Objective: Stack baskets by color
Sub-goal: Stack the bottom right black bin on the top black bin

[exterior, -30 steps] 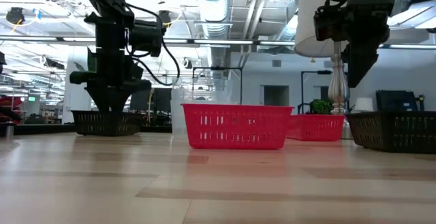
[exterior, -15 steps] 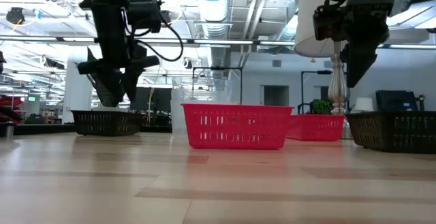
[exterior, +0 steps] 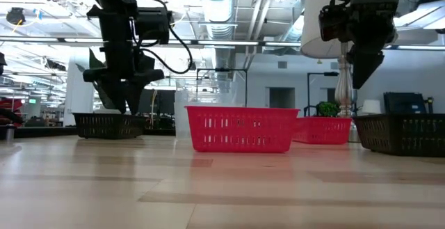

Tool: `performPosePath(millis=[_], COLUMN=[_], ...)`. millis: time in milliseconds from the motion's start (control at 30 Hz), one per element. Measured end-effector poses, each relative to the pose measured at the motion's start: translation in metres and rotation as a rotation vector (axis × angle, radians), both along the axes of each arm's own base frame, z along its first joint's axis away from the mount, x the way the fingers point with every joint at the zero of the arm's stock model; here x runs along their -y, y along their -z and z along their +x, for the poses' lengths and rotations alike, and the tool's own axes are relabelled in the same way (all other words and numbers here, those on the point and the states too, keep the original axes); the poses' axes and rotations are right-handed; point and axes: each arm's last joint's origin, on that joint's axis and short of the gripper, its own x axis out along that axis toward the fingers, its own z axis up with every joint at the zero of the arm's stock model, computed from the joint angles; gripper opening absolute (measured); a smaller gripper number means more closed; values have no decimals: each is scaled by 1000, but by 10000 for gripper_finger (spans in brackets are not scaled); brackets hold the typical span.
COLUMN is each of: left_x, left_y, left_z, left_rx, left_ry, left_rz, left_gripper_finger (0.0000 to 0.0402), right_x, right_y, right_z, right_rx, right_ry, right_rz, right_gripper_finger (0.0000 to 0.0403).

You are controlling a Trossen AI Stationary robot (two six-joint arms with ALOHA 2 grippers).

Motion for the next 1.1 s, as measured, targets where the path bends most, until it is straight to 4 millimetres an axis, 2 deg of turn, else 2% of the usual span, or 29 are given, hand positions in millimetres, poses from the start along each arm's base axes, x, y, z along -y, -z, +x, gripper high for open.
performPosePath(millis=[167,367,567,700,833,967,1100], left_x=[0,8,24,35,38,38,38], left_y=[-17,-56,-82,-90,-92,-92,-93], left_z=[-2,7,23,32,35,35,36], left_rx=[25,123,319,426,443,438,437], left_ry=[105,316,656,847,892,895,900], left_rz=[50,151,247,269,306,315,321], left_gripper_finger=[138,138,139,139,139,139,139], right_x=[-11,-55,-97,-121,-147,-170,-179], right_y=[1,-1,-1,2,8,26,48], right_z=[-3,-7,-22,-31,-35,-36,-34], right_rx=[-47,-90,-156,-189,-179,-198,-295], right_ry=[32,-69,-69,-29,-94,-185,-198], right_rz=[146,277,299,297,303,236,156], right_gripper_finger=[249,249,249,249,249,249,249])
